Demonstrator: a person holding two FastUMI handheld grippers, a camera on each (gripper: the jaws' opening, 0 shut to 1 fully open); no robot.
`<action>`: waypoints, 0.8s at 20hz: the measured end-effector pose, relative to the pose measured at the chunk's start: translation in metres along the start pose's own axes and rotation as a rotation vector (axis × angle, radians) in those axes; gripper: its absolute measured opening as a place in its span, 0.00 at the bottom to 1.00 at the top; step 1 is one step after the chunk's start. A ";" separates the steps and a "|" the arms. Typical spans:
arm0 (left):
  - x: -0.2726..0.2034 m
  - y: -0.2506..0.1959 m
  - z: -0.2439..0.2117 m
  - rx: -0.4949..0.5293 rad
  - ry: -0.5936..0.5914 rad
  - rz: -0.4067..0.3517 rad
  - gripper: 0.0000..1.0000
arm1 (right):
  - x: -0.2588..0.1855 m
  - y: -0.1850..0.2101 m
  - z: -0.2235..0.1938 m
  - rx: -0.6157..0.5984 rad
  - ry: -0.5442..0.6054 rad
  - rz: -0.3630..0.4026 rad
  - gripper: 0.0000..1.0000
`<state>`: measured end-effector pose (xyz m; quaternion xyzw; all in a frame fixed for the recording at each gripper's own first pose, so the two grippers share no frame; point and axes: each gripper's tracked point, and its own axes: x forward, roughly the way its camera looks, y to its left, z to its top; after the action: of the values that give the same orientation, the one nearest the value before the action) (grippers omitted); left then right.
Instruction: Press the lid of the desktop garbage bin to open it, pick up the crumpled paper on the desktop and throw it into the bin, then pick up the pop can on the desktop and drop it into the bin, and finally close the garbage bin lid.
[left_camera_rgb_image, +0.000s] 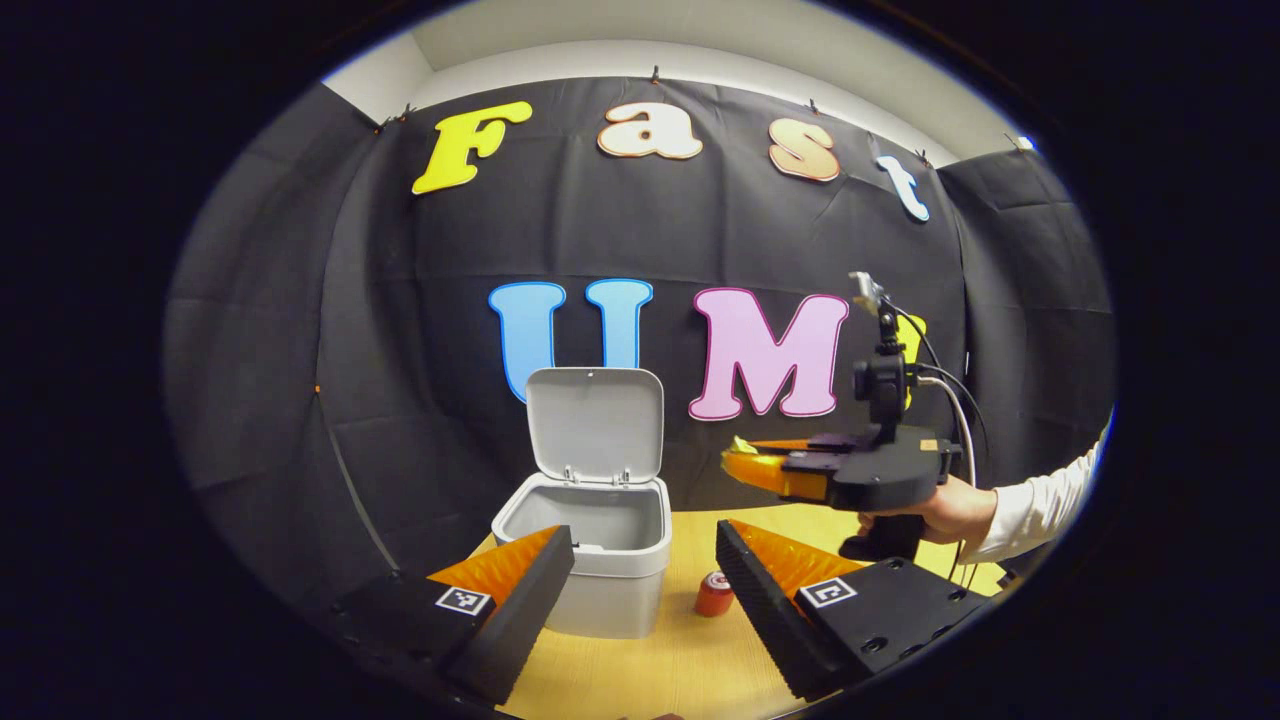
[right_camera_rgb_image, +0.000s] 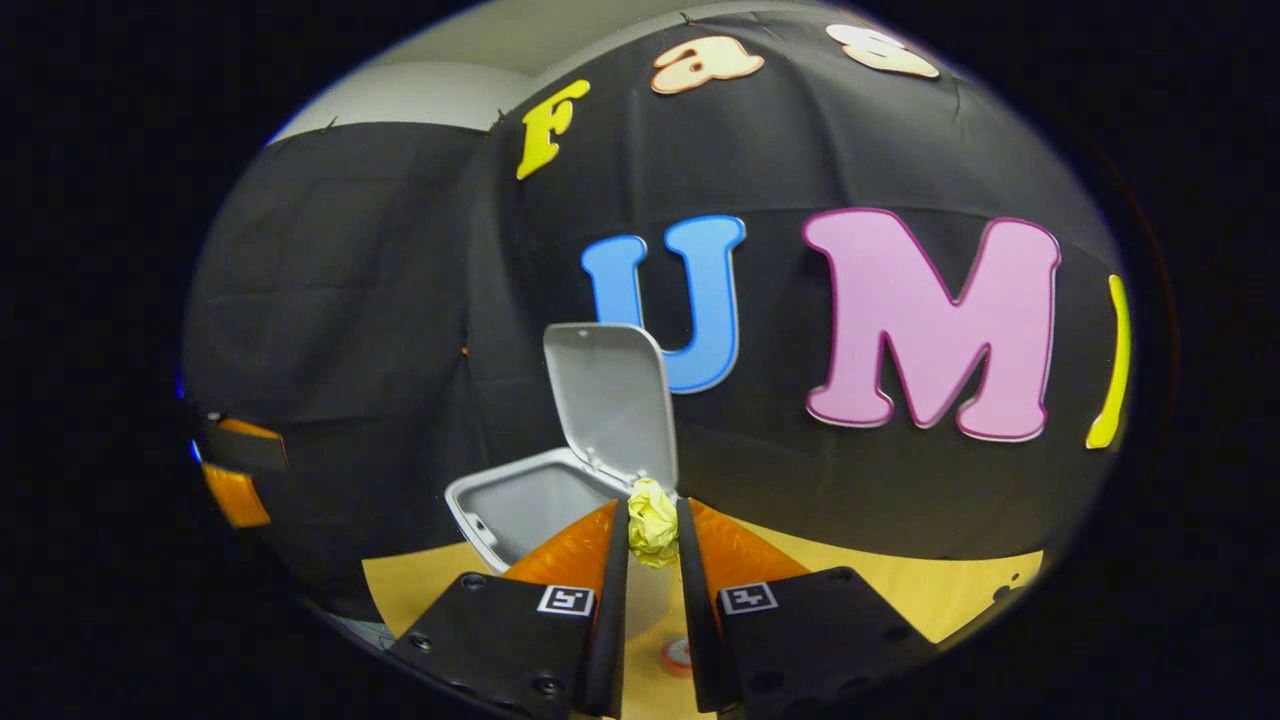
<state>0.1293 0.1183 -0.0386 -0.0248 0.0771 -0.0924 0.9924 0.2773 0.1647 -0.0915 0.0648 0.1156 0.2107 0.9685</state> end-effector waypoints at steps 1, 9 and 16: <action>-0.002 0.002 0.000 0.001 -0.001 0.008 0.96 | 0.009 0.012 0.004 -0.013 -0.011 0.016 0.31; -0.016 -0.002 -0.007 -0.055 0.001 0.029 0.98 | 0.087 0.054 -0.057 -0.071 0.125 0.050 0.31; -0.016 -0.007 -0.021 -0.069 0.015 0.015 0.98 | 0.089 0.051 -0.071 -0.055 0.174 0.036 0.80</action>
<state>0.1088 0.1140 -0.0567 -0.0579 0.0877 -0.0824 0.9910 0.3182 0.2541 -0.1689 0.0217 0.1923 0.2358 0.9524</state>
